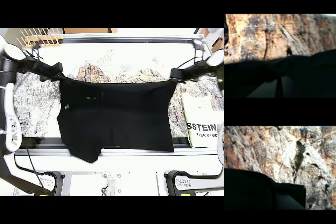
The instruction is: Fold the clothes and pants, and hang the long-sleeved shirts on hangers.
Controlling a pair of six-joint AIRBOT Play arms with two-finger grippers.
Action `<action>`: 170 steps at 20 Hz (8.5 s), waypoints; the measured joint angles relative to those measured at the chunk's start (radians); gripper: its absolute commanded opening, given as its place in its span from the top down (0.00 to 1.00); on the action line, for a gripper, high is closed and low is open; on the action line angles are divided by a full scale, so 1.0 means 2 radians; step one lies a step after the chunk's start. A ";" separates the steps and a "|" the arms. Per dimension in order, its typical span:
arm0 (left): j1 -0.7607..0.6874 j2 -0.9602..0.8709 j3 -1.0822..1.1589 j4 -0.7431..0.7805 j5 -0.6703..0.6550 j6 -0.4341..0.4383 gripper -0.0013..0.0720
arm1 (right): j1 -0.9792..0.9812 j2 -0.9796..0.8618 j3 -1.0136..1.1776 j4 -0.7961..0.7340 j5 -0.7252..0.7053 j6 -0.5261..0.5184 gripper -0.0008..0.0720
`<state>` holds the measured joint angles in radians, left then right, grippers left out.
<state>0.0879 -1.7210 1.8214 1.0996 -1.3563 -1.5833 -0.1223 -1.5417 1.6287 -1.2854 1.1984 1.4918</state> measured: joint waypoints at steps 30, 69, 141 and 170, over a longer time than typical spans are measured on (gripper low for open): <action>0.024 0.091 -0.274 0.028 0.134 0.029 0.28 | 0.016 0.064 -0.237 0.012 -0.108 0.040 0.26; 0.039 0.379 -0.677 0.054 0.139 -0.041 0.27 | -0.065 0.272 -0.628 0.138 -0.260 0.097 0.98; -0.211 0.087 -0.226 0.064 0.086 -0.002 0.97 | -0.198 -0.055 -0.295 0.244 -0.013 -0.183 0.18; -0.353 -0.236 0.086 -0.052 0.102 -0.024 0.97 | 0.027 0.021 0.068 0.066 0.172 -0.059 0.98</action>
<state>-0.6182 -2.1925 1.9934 0.9958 -1.1530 -1.6306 -0.0685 -1.5005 1.7653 -1.1538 1.5429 1.3731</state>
